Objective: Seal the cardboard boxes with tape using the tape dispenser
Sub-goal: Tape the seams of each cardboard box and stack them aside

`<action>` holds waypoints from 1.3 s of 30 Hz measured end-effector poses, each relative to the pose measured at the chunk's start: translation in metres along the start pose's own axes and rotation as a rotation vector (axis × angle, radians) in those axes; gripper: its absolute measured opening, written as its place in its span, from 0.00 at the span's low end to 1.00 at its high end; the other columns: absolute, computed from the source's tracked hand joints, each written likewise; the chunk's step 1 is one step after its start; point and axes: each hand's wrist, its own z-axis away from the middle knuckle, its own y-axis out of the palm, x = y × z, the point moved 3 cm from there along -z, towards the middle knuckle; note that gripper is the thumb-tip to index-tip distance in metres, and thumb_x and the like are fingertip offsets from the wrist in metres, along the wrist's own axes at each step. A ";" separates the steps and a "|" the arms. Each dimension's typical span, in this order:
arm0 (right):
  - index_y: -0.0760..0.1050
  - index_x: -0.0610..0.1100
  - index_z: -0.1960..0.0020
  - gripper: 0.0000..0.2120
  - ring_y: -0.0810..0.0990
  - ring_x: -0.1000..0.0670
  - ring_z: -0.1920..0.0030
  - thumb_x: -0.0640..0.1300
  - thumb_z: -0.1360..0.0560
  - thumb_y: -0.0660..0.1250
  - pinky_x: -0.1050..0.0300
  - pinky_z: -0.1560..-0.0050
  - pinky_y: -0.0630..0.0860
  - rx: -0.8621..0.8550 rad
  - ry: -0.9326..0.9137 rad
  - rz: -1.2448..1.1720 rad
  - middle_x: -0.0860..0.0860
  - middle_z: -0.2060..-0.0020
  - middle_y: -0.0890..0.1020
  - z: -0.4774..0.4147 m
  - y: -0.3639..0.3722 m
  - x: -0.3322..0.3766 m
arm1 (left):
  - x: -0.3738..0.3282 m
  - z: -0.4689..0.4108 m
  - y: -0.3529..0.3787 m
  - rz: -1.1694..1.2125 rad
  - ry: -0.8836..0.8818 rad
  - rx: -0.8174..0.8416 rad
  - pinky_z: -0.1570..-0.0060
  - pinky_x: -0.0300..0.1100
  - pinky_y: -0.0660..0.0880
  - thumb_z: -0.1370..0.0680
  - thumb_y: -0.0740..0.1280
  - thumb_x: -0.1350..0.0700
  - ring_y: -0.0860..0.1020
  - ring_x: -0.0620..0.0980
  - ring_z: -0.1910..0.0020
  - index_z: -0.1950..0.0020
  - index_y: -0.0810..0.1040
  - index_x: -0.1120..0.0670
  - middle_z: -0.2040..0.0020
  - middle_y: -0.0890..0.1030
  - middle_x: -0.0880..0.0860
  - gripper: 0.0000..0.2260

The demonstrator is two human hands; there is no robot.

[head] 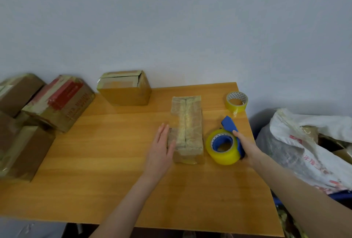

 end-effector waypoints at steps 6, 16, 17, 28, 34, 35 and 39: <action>0.76 0.39 0.44 0.22 0.74 0.45 0.64 0.58 0.24 0.66 0.46 0.58 0.74 -0.191 -0.160 0.340 0.44 0.65 0.75 0.003 -0.014 0.011 | 0.022 0.008 -0.001 0.042 -0.111 0.035 0.27 0.45 0.60 0.19 0.53 0.44 0.55 0.45 0.24 0.21 0.55 0.52 0.22 0.54 0.46 0.27; 0.52 0.50 0.21 0.32 0.55 0.48 0.23 0.58 0.20 0.58 0.49 0.28 0.63 -0.132 -0.875 1.130 0.52 0.22 0.53 0.100 0.085 0.010 | 0.004 0.017 0.008 0.126 -0.255 0.028 0.26 0.46 0.57 0.20 0.56 0.40 0.55 0.49 0.23 0.20 0.47 0.54 0.21 0.54 0.50 0.34; 0.48 0.51 0.21 0.34 0.56 0.47 0.23 0.61 0.21 0.57 0.48 0.31 0.67 -0.147 -0.841 1.157 0.52 0.21 0.50 0.104 0.099 0.007 | 0.002 0.010 0.013 0.181 -0.325 0.050 0.27 0.49 0.60 0.22 0.58 0.38 0.58 0.51 0.24 0.20 0.48 0.54 0.22 0.57 0.51 0.37; 0.68 0.44 0.30 0.26 0.80 0.44 0.47 0.58 0.21 0.60 0.52 0.57 0.75 -0.162 -0.534 0.995 0.46 0.46 0.82 0.069 0.117 0.002 | 0.006 -0.017 0.021 0.260 -0.424 0.113 0.51 0.42 0.76 0.19 0.62 0.51 0.79 0.52 0.48 0.40 0.77 0.57 0.47 0.81 0.53 0.13; 0.62 0.44 0.24 0.27 0.77 0.47 0.38 0.53 0.19 0.60 0.53 0.42 0.75 -0.069 -0.603 0.797 0.49 0.36 0.77 0.083 0.102 0.000 | 0.018 0.002 0.014 0.383 -0.449 0.007 0.33 0.50 0.70 0.18 0.59 0.49 0.71 0.50 0.33 0.26 0.66 0.55 0.30 0.71 0.53 0.22; 0.65 0.44 0.26 0.27 0.78 0.48 0.39 0.53 0.20 0.63 0.52 0.42 0.77 -0.112 -0.634 0.778 0.49 0.37 0.78 0.084 0.099 0.001 | 0.019 0.007 0.012 0.379 -0.423 -0.052 0.35 0.45 0.71 0.18 0.61 0.50 0.71 0.48 0.34 0.26 0.66 0.55 0.31 0.71 0.52 0.21; 0.73 0.43 0.31 0.23 0.80 0.49 0.44 0.53 0.22 0.66 0.53 0.46 0.78 -0.193 -0.669 0.734 0.49 0.45 0.83 0.082 0.093 -0.003 | 0.015 0.021 0.014 0.496 -0.397 -0.133 0.49 0.24 0.71 0.21 0.66 0.59 0.75 0.36 0.44 0.33 0.75 0.55 0.39 0.80 0.46 0.17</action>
